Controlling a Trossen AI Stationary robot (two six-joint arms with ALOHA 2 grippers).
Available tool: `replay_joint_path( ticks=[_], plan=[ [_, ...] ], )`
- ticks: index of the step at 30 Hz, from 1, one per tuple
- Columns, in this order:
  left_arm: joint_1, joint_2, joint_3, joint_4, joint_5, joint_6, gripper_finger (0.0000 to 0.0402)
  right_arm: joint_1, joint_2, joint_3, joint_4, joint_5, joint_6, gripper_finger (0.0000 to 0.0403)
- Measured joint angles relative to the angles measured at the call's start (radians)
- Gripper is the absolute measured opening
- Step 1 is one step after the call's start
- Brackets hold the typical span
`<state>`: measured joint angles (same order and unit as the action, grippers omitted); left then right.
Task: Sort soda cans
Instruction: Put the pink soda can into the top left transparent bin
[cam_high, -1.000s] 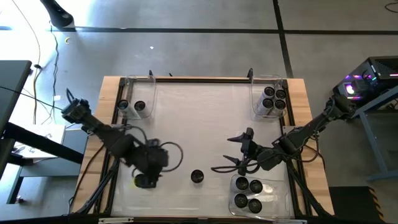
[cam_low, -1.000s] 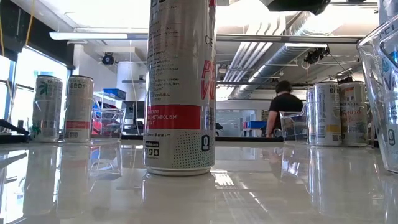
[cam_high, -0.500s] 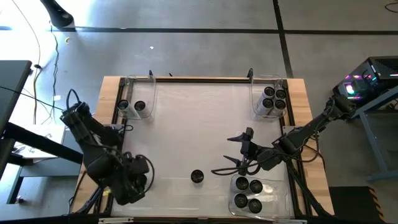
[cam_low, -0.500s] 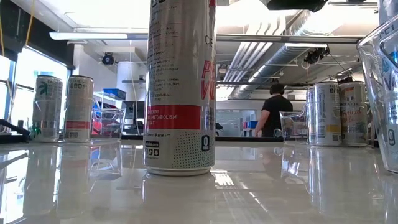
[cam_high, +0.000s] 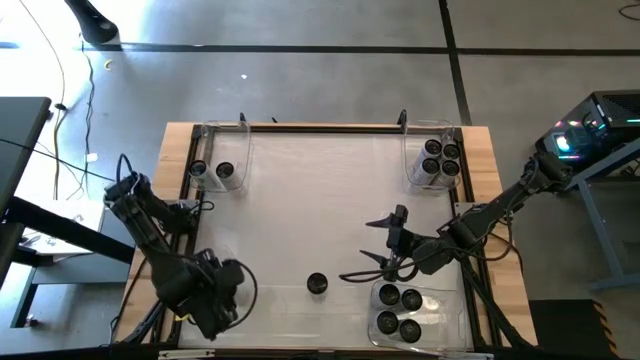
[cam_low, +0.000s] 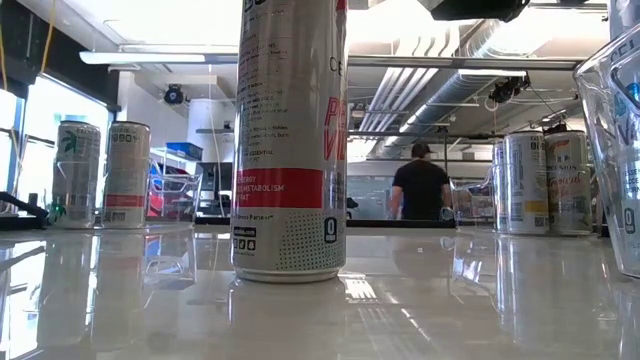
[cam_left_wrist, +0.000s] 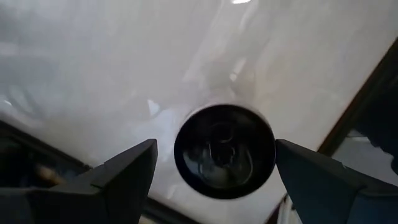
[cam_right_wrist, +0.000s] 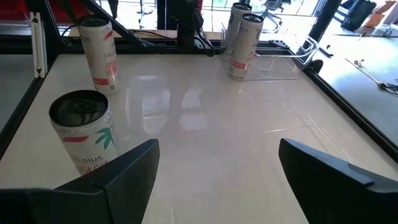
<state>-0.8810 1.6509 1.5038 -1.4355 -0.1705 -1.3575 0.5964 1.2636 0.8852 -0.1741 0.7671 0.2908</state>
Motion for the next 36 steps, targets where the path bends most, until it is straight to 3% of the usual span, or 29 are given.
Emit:
replay_joint_path(
  ticks=[7,23,30,36],
  plan=[
    [0.003,0.032,0.0,-0.02,-0.025,0.026,0.0315,0.002,0.0,0.0,-0.011,-0.001,0.026,0.0327],
    [0.0,0.034,0.01,-0.029,0.045,0.063,0.0315,0.022,0.001,0.0,-0.01,0.0,0.023,0.0327],
    [-0.03,0.034,0.01,-0.052,-0.072,0.129,0.0315,0.022,0.0,0.0,-0.01,0.0,0.023,0.0327],
    [-0.032,0.034,0.01,-0.052,-0.076,0.114,0.0315,0.022,0.001,0.0,-0.01,0.0,0.023,0.0327]
  ],
)
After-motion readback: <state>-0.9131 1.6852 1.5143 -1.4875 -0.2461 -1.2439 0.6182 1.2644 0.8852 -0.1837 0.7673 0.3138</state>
